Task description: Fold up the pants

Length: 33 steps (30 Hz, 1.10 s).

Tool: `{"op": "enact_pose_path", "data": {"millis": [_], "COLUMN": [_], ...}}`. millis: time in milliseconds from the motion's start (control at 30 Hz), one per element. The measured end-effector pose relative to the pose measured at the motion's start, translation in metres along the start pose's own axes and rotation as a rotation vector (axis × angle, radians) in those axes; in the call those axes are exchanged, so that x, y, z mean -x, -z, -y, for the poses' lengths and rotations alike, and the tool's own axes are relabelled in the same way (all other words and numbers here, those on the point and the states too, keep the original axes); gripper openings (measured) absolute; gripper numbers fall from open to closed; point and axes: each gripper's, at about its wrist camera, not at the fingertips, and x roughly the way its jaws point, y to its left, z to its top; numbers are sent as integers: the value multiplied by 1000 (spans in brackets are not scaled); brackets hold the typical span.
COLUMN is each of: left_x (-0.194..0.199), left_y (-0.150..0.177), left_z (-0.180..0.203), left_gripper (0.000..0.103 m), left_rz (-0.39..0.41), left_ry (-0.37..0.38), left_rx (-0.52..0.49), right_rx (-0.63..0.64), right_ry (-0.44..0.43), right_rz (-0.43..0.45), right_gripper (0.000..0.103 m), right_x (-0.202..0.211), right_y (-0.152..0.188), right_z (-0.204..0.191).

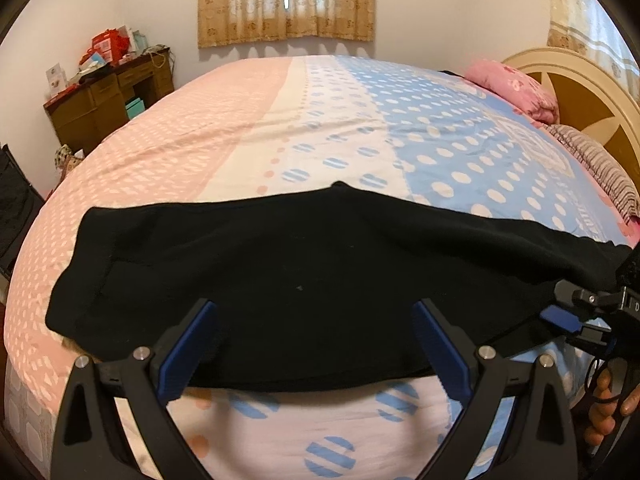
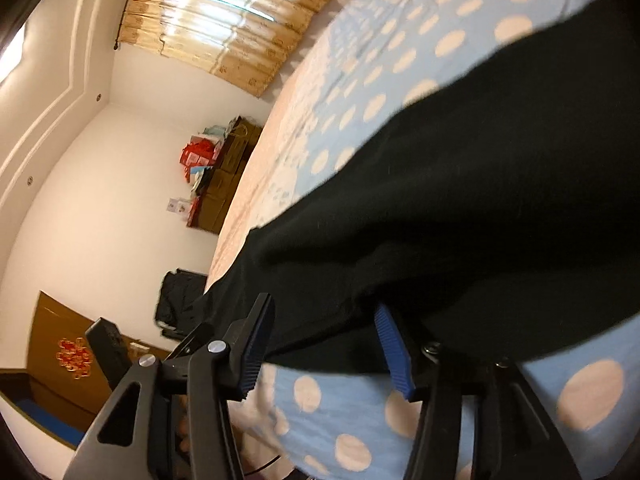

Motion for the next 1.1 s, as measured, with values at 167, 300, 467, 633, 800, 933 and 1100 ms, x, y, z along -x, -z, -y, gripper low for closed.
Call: {"op": "enact_pose_path", "data": {"millis": [167,300,467,633,800,933,1100], "left_x": [-2,2,3,-3,-7,-14,-33], "left_y": [0,0,-2,-4,-3,-1,4], "left_z": [-2,2,5,18,33,33,39], "left_gripper": [100,100,100,100,100,100,100], "left_rz": [-17,0,8,-9,-18,-33,-76], "left_ry": [22,10,15,40,31,27,-2], "left_rx": [38,8,0,-19,-74,-77,-83], "right_rx": [38,42,10,-67,-111,-32,80], "right_ry": [32,-27,-98,-45,-60,-116,-11], "right_rz": [-49,-83,-97,-158,-207,-264,-96], "right_gripper": [18,3,3,4,11,58,58], "right_x": [-22,-26,-12,-30,-32,0,85], "right_y": [-7,2,16,30,33,31,-4], "right_z": [-1,-11,-27,0,12,-4,-5]}}
